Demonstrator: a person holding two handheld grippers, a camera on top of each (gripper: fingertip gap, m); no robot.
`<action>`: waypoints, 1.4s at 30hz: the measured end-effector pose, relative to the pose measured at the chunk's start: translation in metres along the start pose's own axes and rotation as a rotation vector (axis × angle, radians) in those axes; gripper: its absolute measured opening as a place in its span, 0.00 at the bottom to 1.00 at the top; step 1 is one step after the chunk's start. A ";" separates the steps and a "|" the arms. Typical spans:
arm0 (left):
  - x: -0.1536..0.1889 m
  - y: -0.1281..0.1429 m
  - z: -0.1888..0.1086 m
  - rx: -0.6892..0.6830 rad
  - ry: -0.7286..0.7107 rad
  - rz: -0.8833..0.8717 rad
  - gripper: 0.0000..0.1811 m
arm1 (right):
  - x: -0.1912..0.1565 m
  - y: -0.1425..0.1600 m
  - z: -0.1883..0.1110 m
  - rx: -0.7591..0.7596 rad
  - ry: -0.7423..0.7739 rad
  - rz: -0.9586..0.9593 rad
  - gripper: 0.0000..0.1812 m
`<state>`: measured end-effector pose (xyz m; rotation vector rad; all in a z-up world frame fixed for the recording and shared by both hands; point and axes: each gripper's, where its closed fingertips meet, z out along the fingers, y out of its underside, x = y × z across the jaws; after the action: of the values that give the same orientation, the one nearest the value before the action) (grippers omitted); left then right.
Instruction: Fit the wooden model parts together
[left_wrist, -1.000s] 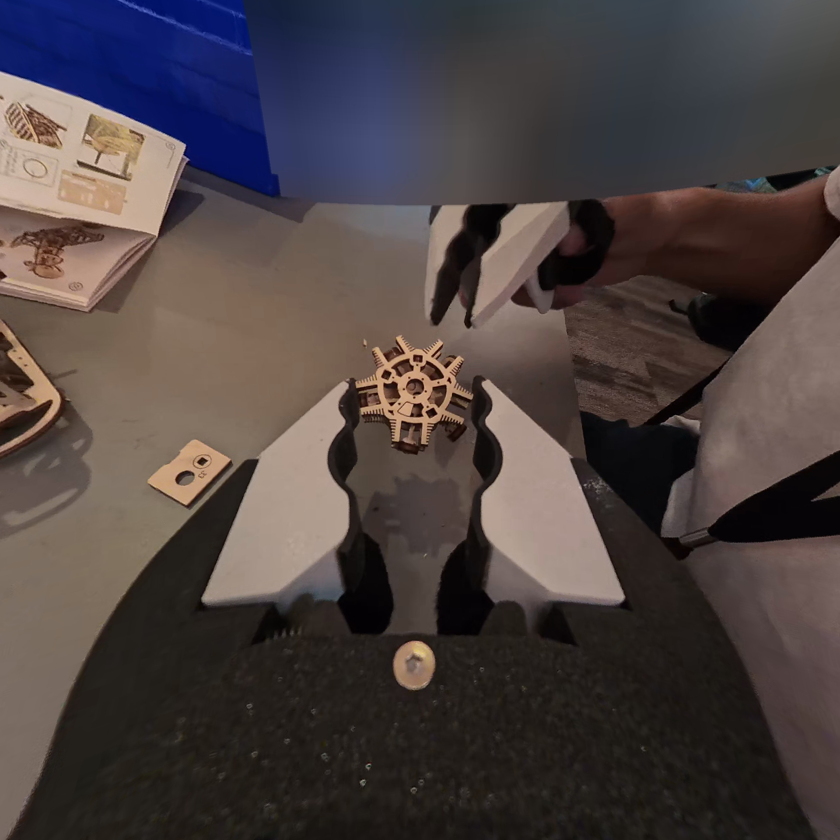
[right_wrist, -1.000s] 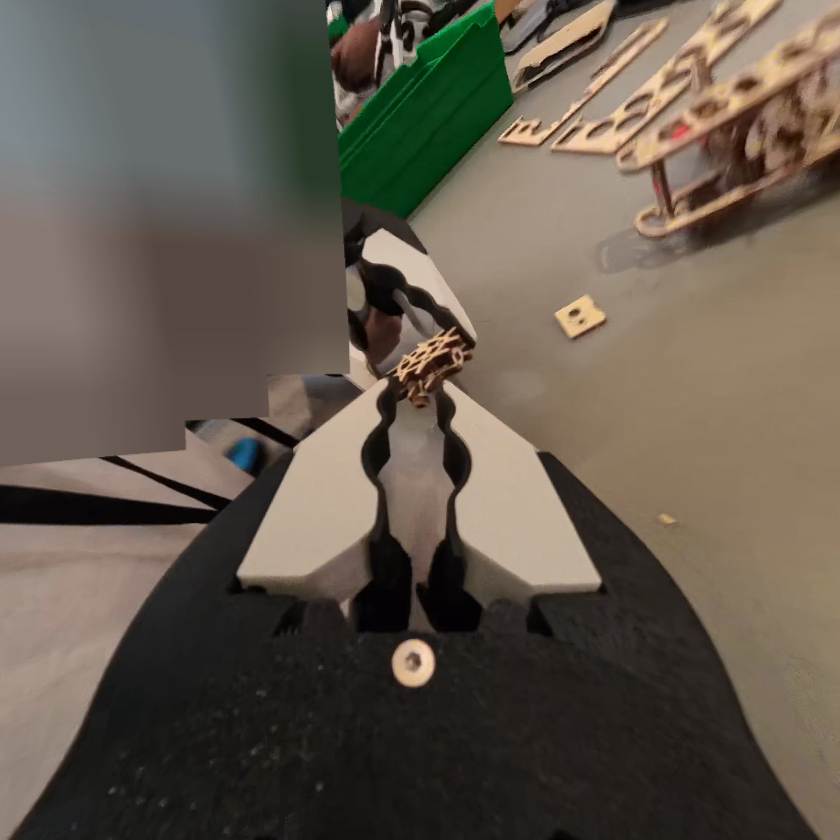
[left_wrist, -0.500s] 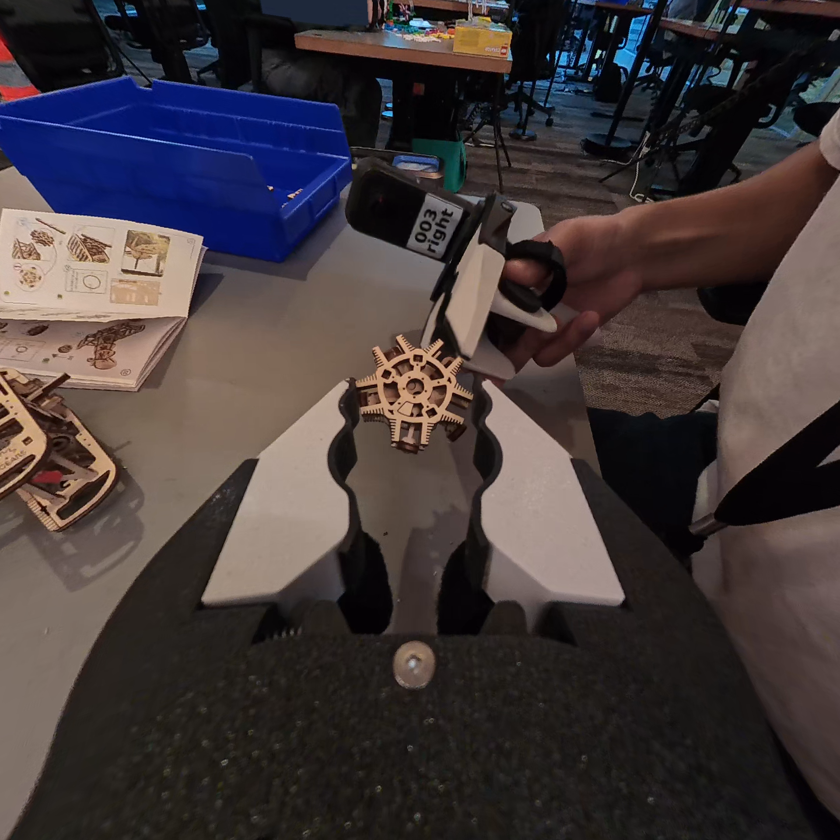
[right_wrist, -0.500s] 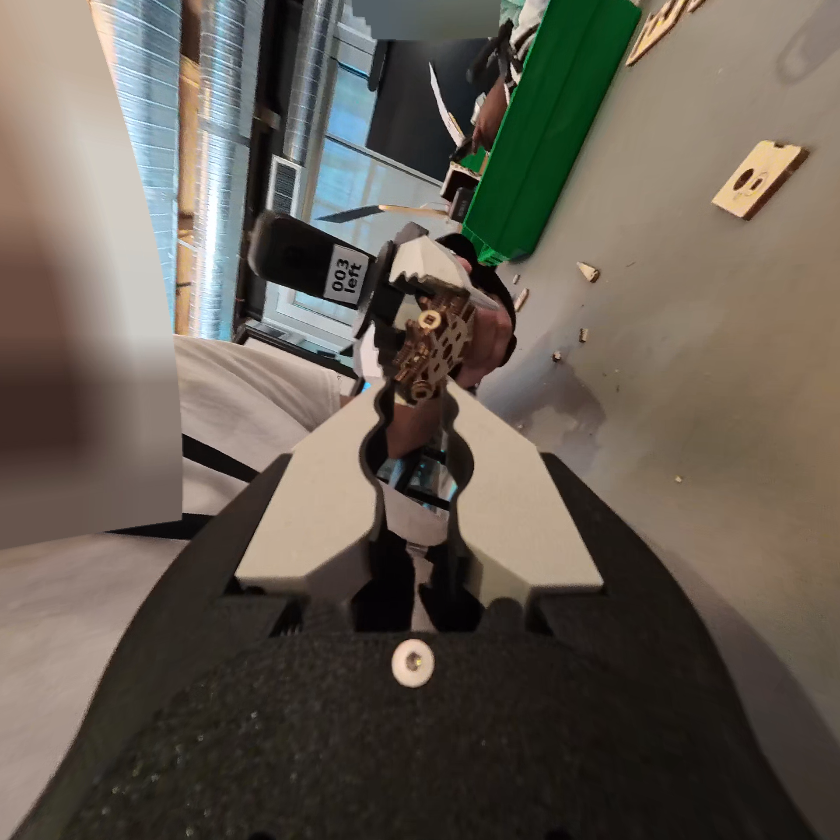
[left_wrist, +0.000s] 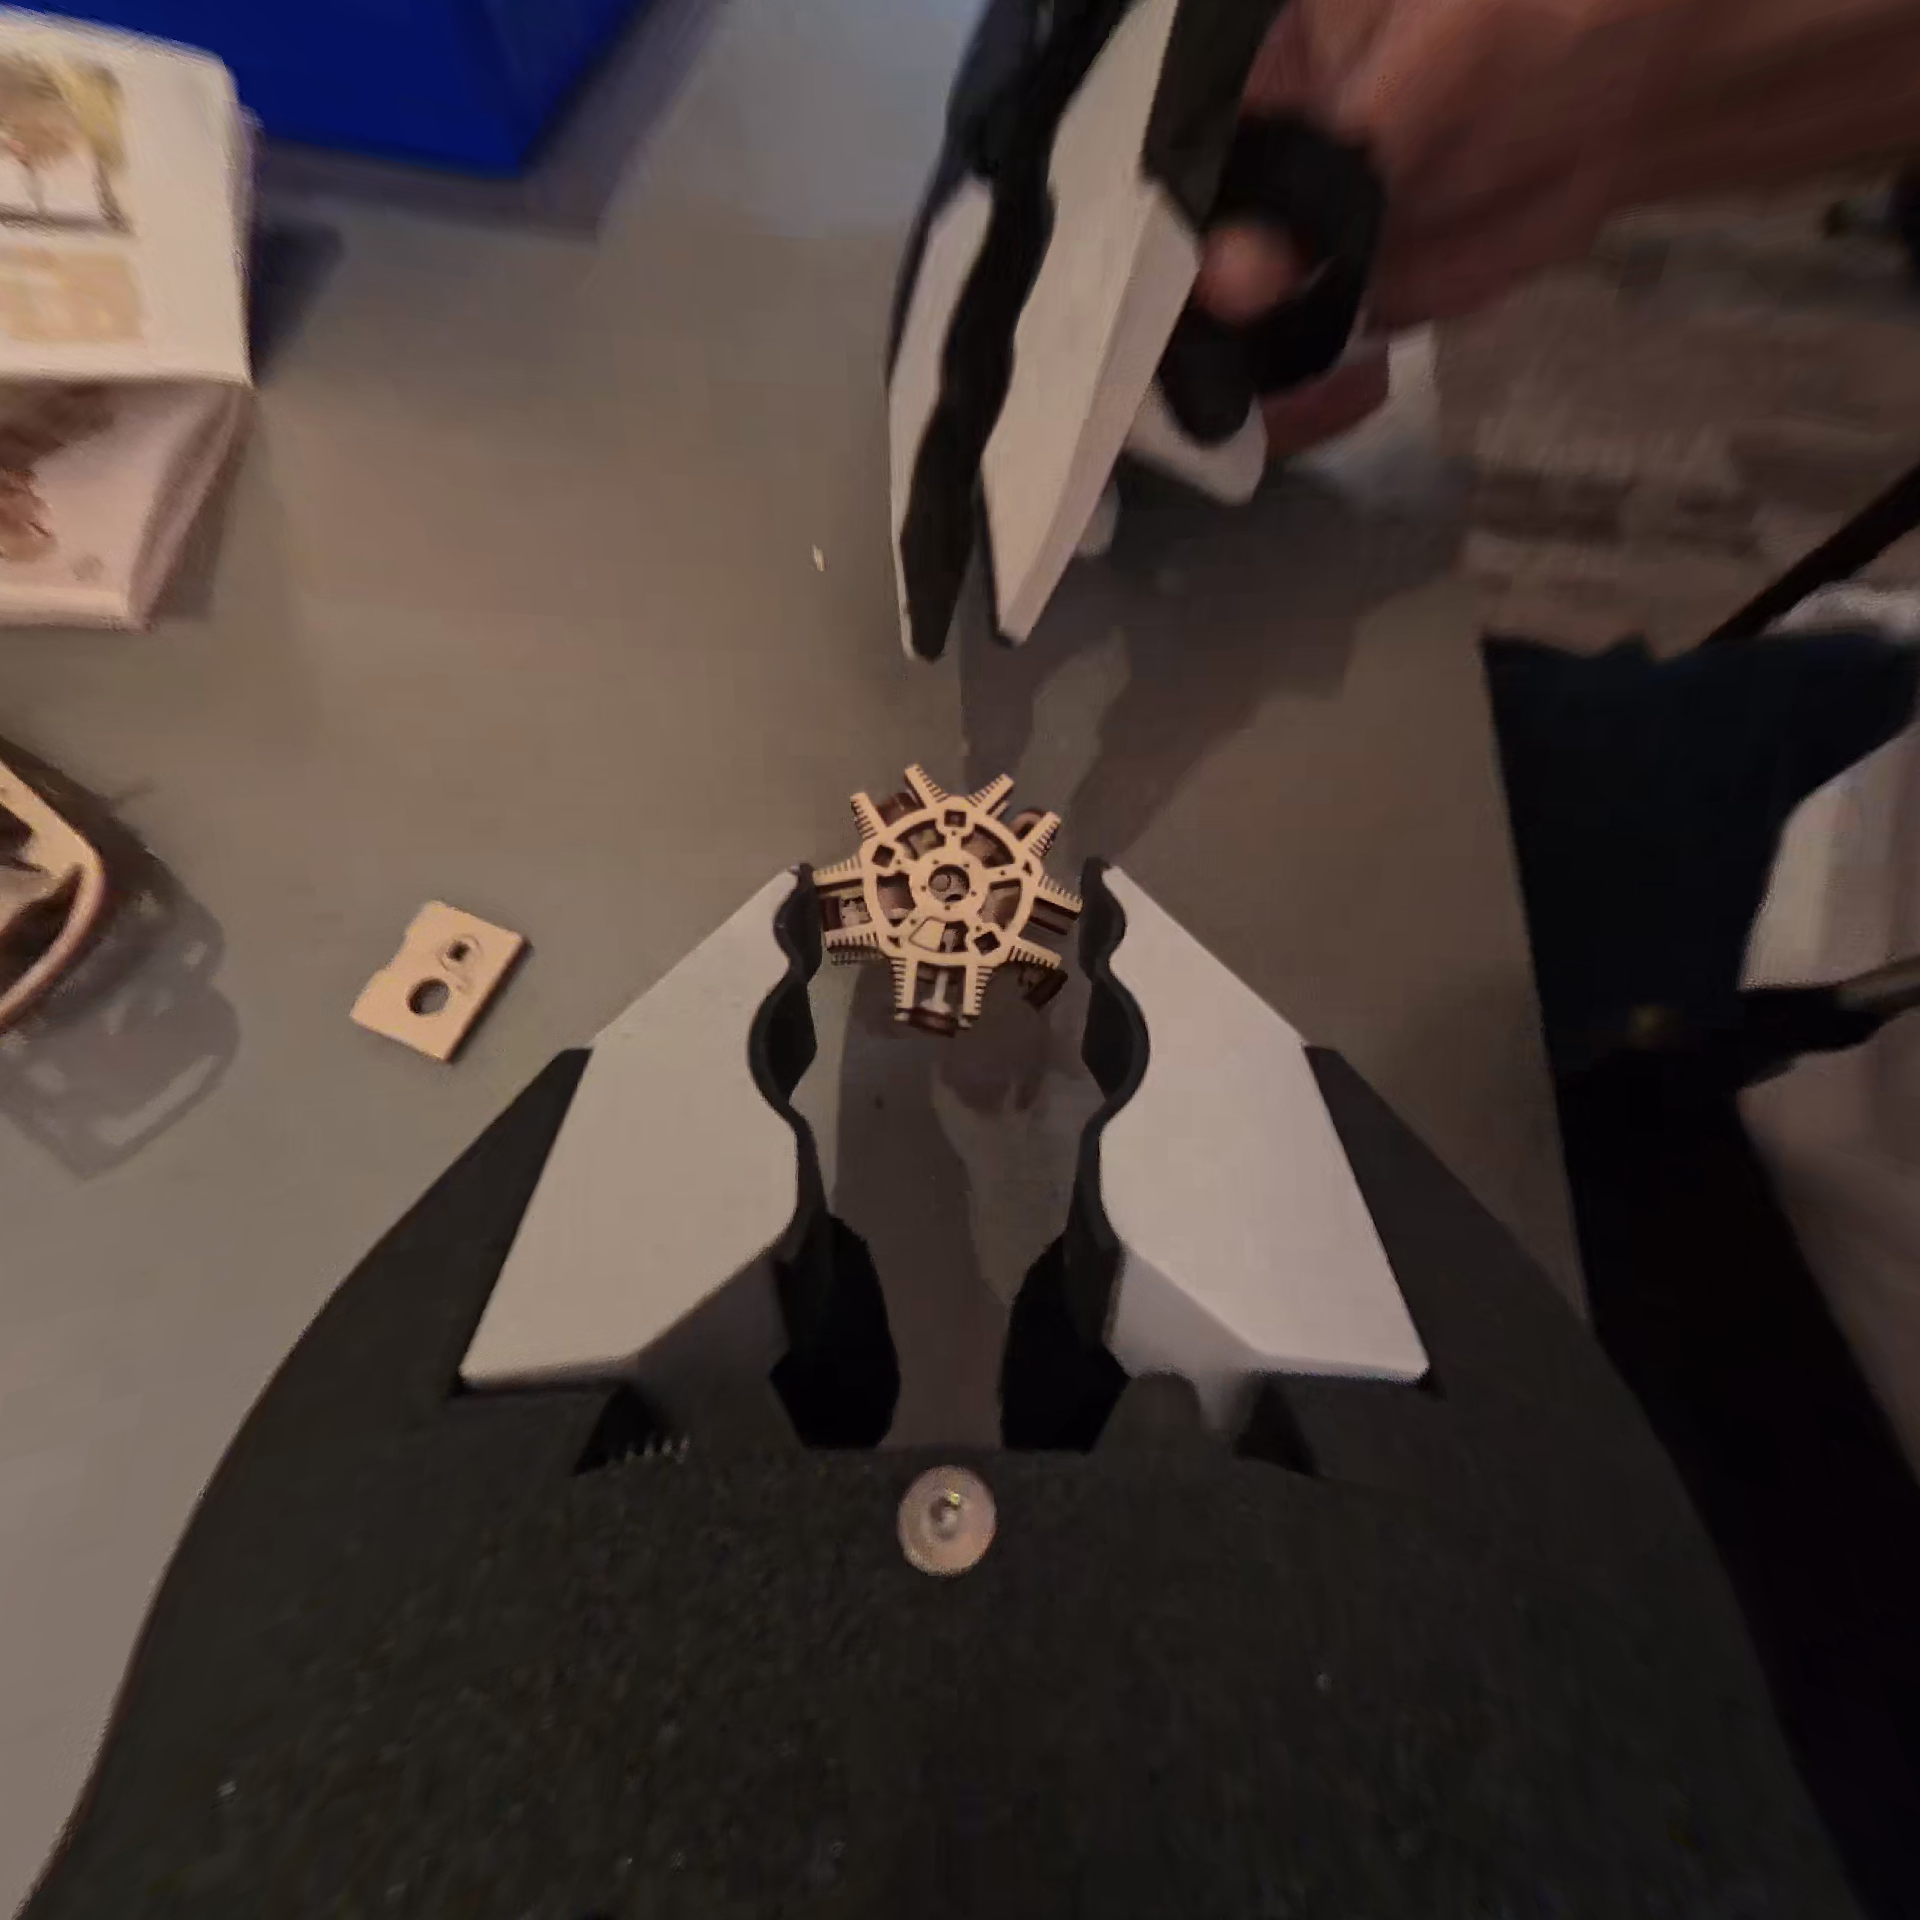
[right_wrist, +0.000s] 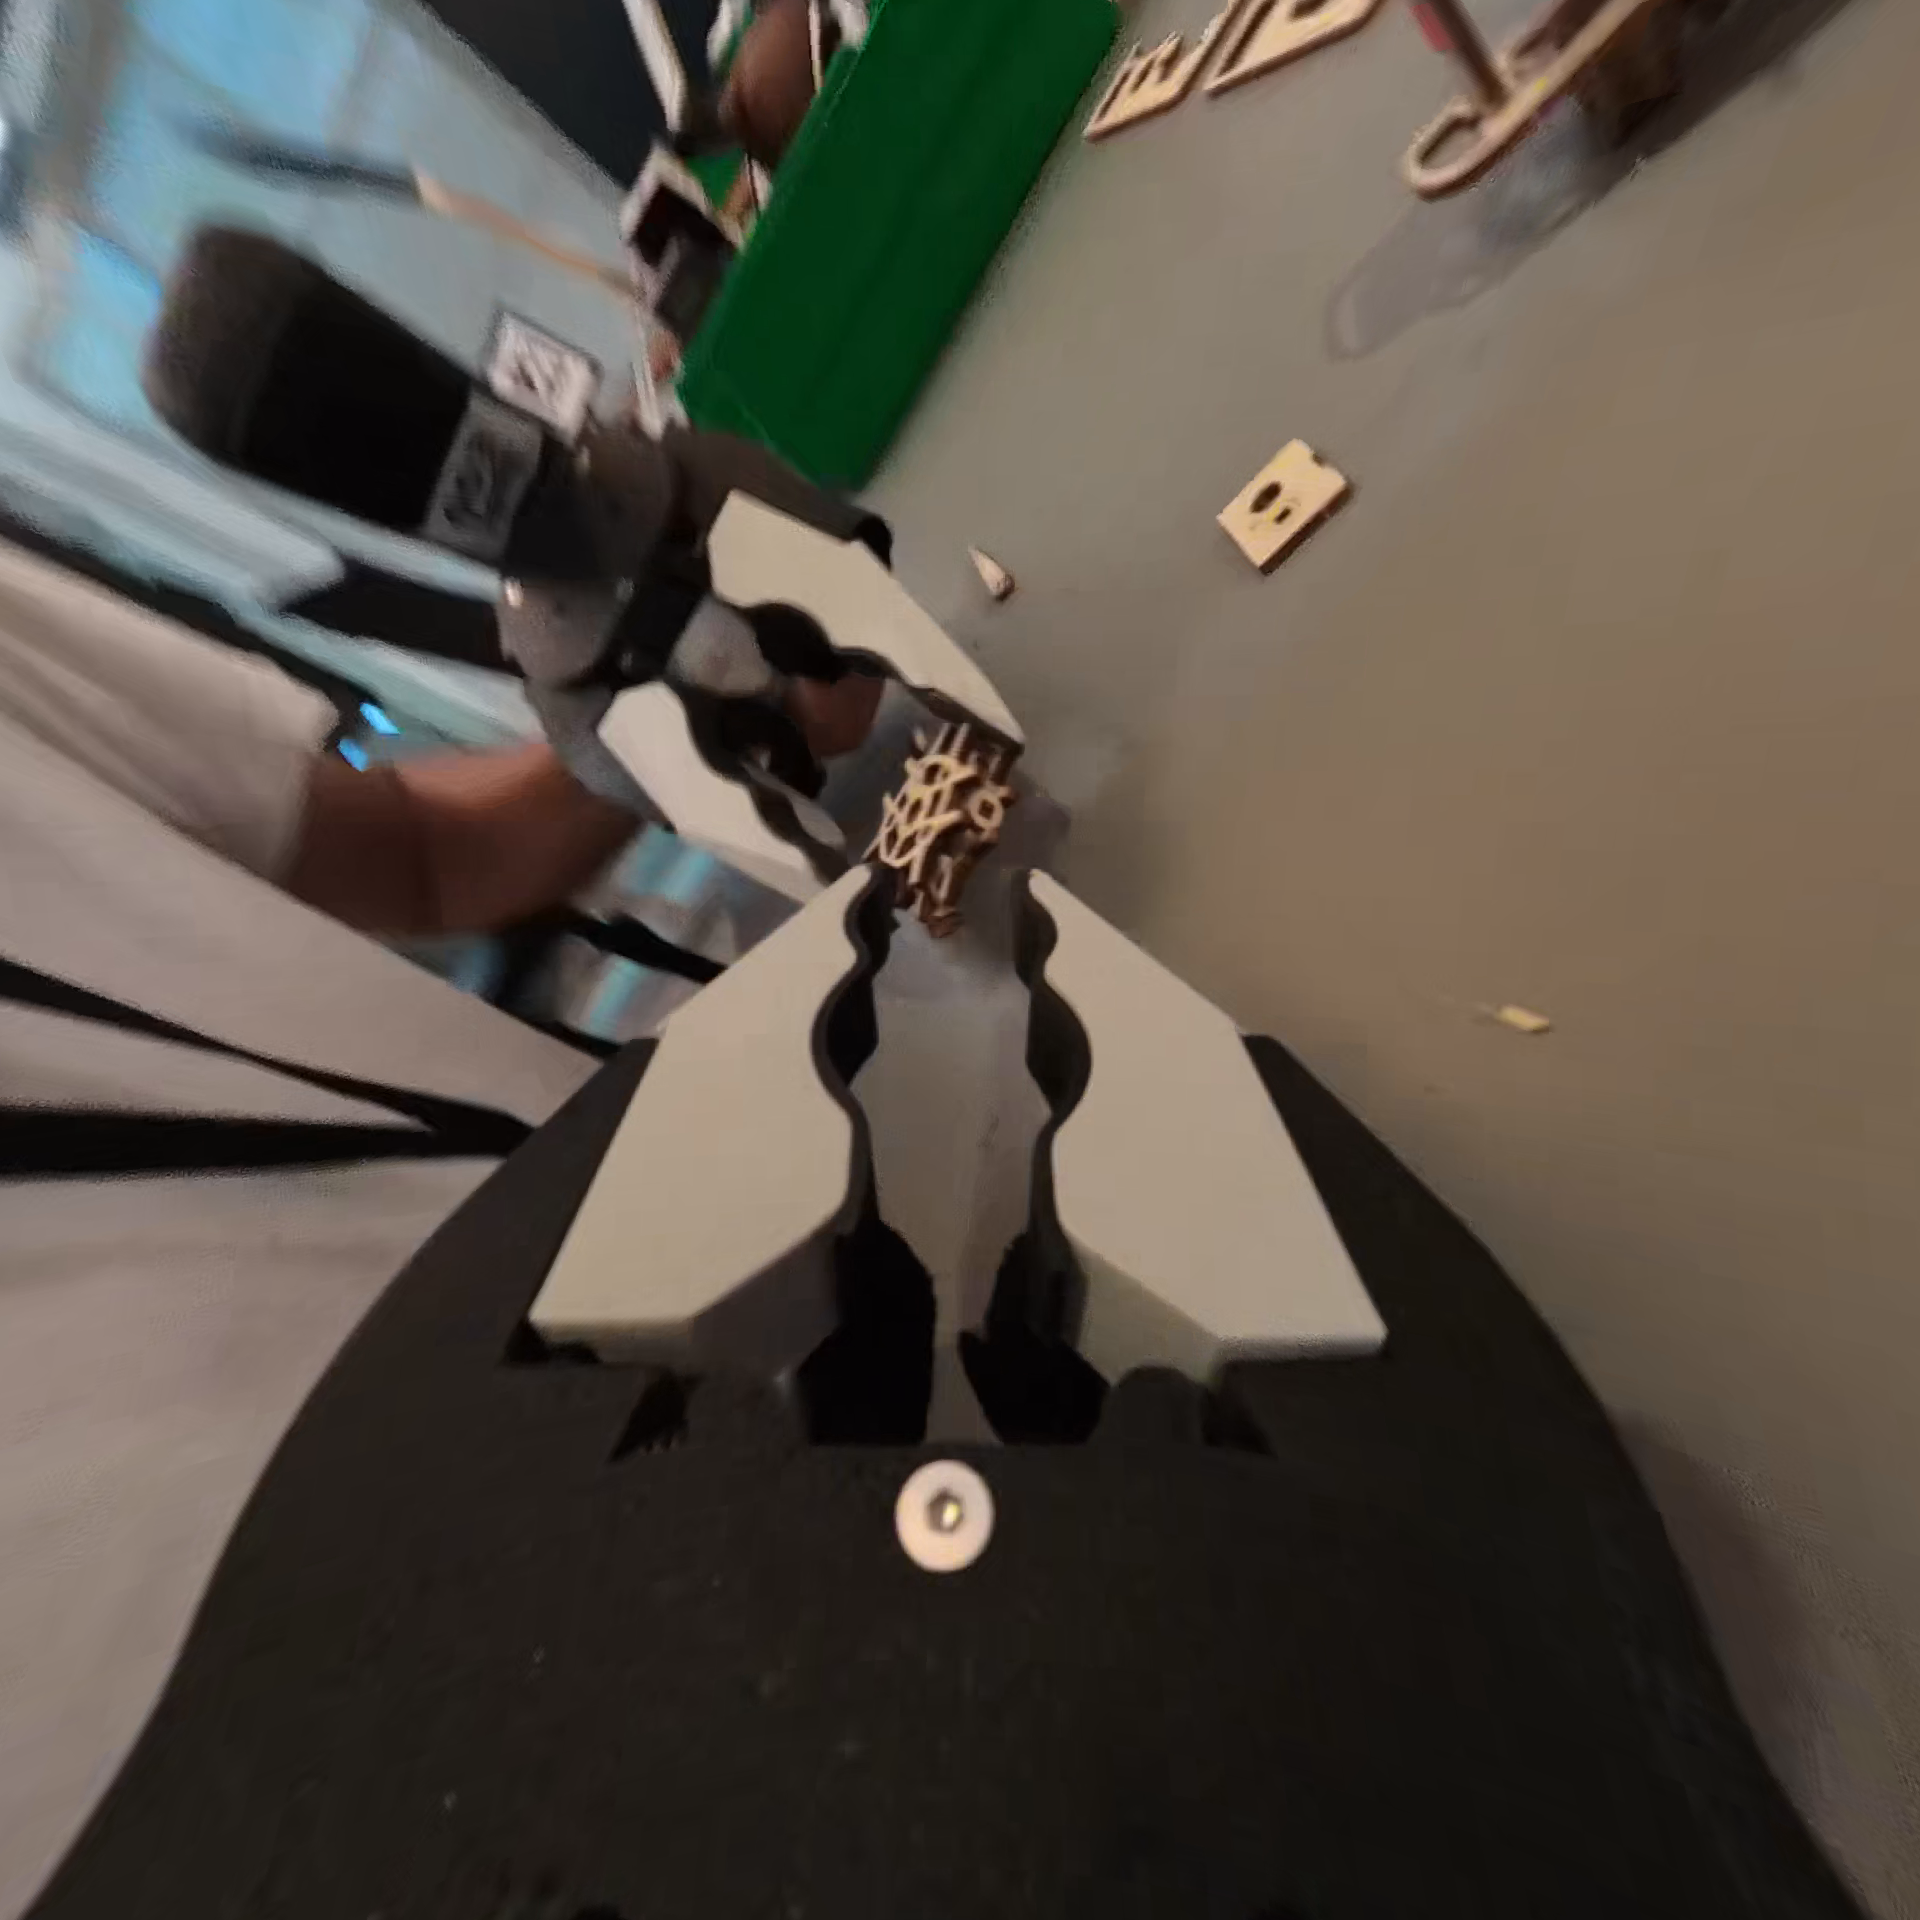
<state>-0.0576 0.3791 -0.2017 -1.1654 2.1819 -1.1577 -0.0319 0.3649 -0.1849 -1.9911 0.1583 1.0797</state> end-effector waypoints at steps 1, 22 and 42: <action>0.001 0.008 0.003 -0.037 -0.002 0.018 0.26 | 0.000 0.004 0.002 -0.027 0.010 -0.093 0.13; 0.004 -0.028 -0.004 0.219 -0.097 0.067 0.26 | -0.007 -0.017 -0.008 0.100 -0.111 0.056 0.10; 0.010 -0.034 -0.004 0.251 -0.072 0.105 0.26 | -0.020 -0.003 0.004 0.056 -0.240 0.242 0.04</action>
<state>-0.0493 0.3623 -0.1715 -0.9595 1.9527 -1.2802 -0.0453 0.3643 -0.1691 -1.8077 0.3041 1.4429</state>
